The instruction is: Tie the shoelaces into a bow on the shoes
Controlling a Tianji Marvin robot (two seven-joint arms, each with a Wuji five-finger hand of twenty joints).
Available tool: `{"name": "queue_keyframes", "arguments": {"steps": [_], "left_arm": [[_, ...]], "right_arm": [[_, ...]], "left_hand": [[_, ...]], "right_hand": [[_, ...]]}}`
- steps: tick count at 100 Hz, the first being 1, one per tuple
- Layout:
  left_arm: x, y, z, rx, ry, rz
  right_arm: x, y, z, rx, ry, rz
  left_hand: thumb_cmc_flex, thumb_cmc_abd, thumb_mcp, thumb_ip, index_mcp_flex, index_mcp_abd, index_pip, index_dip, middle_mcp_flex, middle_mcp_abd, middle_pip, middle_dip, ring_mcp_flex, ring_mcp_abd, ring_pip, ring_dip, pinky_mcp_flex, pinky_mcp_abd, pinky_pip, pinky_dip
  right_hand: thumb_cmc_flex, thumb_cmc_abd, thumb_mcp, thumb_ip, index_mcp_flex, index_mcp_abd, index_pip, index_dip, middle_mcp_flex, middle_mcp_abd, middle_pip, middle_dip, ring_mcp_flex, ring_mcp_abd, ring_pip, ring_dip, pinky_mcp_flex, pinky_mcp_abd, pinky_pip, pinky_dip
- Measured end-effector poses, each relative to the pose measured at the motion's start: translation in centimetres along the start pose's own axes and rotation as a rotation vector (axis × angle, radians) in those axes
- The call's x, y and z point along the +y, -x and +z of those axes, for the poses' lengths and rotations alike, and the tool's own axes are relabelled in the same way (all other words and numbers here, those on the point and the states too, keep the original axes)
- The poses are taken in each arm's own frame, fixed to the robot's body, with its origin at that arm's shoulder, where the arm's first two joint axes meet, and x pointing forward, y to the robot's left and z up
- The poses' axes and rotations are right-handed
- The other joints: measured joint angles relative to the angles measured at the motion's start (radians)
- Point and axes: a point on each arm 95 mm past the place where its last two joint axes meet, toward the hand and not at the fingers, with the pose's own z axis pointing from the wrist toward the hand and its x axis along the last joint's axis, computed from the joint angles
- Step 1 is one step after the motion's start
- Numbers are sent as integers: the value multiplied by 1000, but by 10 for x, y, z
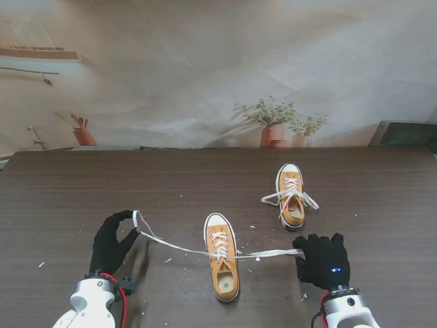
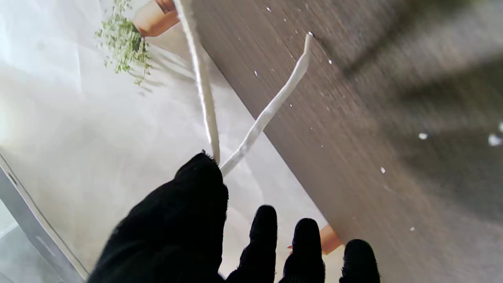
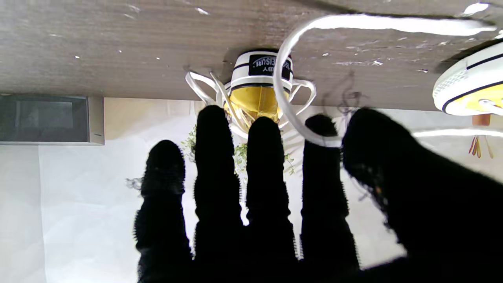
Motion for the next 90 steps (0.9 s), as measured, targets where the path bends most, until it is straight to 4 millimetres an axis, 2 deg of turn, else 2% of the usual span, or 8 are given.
{"name": "queue_keyframes", "arguments": {"steps": [3, 15, 20, 33, 38, 53, 63, 90], "left_arm": [[-2, 0, 0, 11, 1, 29], [-14, 3, 3, 1, 23, 64], [-22, 3, 3, -8, 52, 73], [-37, 4, 0, 1, 90, 152], [-43, 7, -2, 4, 98, 198], [-51, 9, -8, 149, 121, 356], [-47, 9, -15, 291, 194, 440], [-29, 6, -30, 373, 306, 592]], "right_arm": [[1, 0, -1, 0, -8, 3], [5, 4, -3, -10, -64, 6], [6, 5, -4, -12, -77, 7], [7, 6, -6, -33, -101, -1], [7, 7, -6, -43, -105, -5], [3, 3, -3, -24, -153, 94], [1, -13, 1, 29, -186, 107], [-5, -53, 19, 123, -220, 170]], "left_hand": [[-32, 0, 2, 1, -13, 10, -68, -32, -12, -6, -43, -34, -4, -4, -36, 0, 0, 0, -12, 4], [-99, -28, 5, 14, -37, 32, -262, -155, -51, -22, -199, -95, -18, -18, -137, 0, 1, 0, -50, -8], [-127, -44, 8, 18, -58, 38, -308, -184, -69, -26, -244, -106, -25, -24, -165, -1, 3, 0, -60, -23], [-198, -93, 4, -28, -59, 47, -410, -235, -90, -38, -305, -121, -25, -30, -226, -22, 5, -2, -63, -57], [-208, -89, 1, -29, -59, 47, -423, -236, -90, -39, -310, -122, -25, -34, -235, -25, 5, -23, -63, -59], [-207, -89, 3, -29, -16, 58, -407, -236, -59, -40, -304, -123, -18, -33, -235, -25, 3, -23, -50, -47], [-208, -98, 5, -29, 34, 48, -371, -231, -21, -43, -270, -123, 21, -37, -234, -25, 5, -23, -35, -26], [-218, -101, 29, -29, 108, 55, -327, -207, 15, -43, -178, -123, 71, -35, -230, -25, 40, -22, -33, -18]], "right_hand": [[-17, 9, 0, 23, -46, 18, -54, 8, -40, 0, 0, 0, -21, 0, -5, 0, -19, -3, -8, 0], [-7, -3, -39, 23, -228, 74, -112, -20, -173, -4, -13, -26, -98, -2, -35, 0, -70, -21, -49, 2], [-8, -13, -51, 23, -295, 99, -109, -86, -215, -4, -25, -54, -122, -4, -45, 0, -85, -24, -68, 3], [-10, -20, -72, 23, -414, 185, -106, -218, -285, -4, -50, -91, -164, -10, -66, 0, -113, -36, -112, 12], [-7, -20, -92, 23, -440, 204, -100, -270, -300, -1, -62, -114, -175, -10, -79, -2, -123, -37, -124, 13], [-8, -11, -113, 22, -439, 146, -44, -282, -312, -1, -86, -132, -198, -6, -108, -5, -140, -39, -148, 13], [-25, -11, -134, 22, -388, 107, -16, -282, -312, 0, -99, -132, -197, -6, -107, -13, -140, -40, -150, 13], [-25, -11, -134, 22, -284, 82, 10, -241, -311, 0, -100, -140, -197, -6, -116, -15, -137, -42, -159, 13]]}}
